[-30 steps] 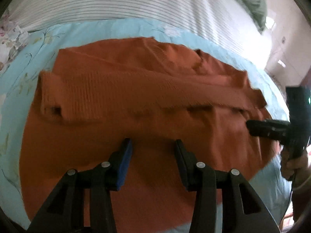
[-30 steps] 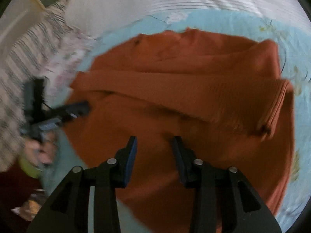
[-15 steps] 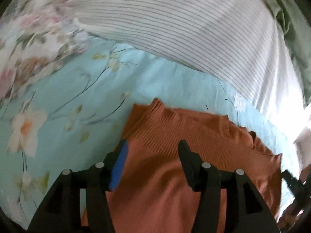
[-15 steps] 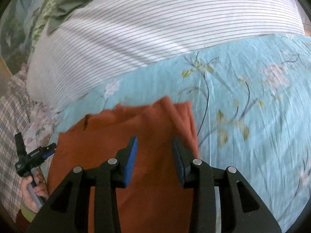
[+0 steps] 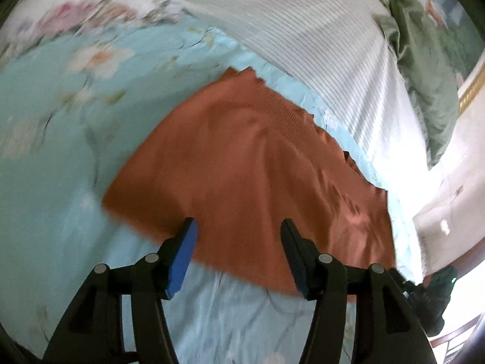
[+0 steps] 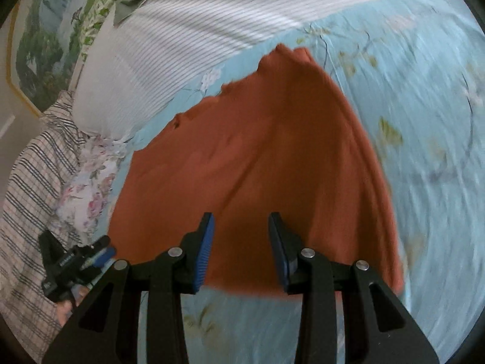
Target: Fold small clothes
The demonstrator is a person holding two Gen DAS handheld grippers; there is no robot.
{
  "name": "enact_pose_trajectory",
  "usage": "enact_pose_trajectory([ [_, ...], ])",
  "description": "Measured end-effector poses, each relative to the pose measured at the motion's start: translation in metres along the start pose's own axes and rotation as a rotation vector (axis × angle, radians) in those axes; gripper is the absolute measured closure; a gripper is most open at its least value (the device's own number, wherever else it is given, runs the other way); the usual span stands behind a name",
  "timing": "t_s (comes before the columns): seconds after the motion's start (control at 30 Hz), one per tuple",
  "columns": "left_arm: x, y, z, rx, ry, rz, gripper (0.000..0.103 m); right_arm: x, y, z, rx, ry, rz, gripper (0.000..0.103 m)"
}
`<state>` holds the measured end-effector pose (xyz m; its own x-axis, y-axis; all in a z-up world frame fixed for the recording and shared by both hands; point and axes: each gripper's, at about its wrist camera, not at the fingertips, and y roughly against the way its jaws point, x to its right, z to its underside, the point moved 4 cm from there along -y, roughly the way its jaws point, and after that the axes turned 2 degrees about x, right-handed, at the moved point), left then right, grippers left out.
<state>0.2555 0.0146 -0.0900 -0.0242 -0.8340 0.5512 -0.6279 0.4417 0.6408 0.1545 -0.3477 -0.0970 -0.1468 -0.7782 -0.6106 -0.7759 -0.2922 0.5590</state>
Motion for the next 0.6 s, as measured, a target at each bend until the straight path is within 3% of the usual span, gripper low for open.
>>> enact_pose_trajectory([
  [0.2,-0.020,0.015,0.028,-0.011,0.091,0.030,0.040,-0.014,0.013,0.028,-0.022,0.005,-0.024,0.064],
  [0.6,-0.020,0.011,0.039,-0.016,0.099,0.038,0.037,-0.024,0.018,0.051,-0.058,0.020,-0.046,0.057],
])
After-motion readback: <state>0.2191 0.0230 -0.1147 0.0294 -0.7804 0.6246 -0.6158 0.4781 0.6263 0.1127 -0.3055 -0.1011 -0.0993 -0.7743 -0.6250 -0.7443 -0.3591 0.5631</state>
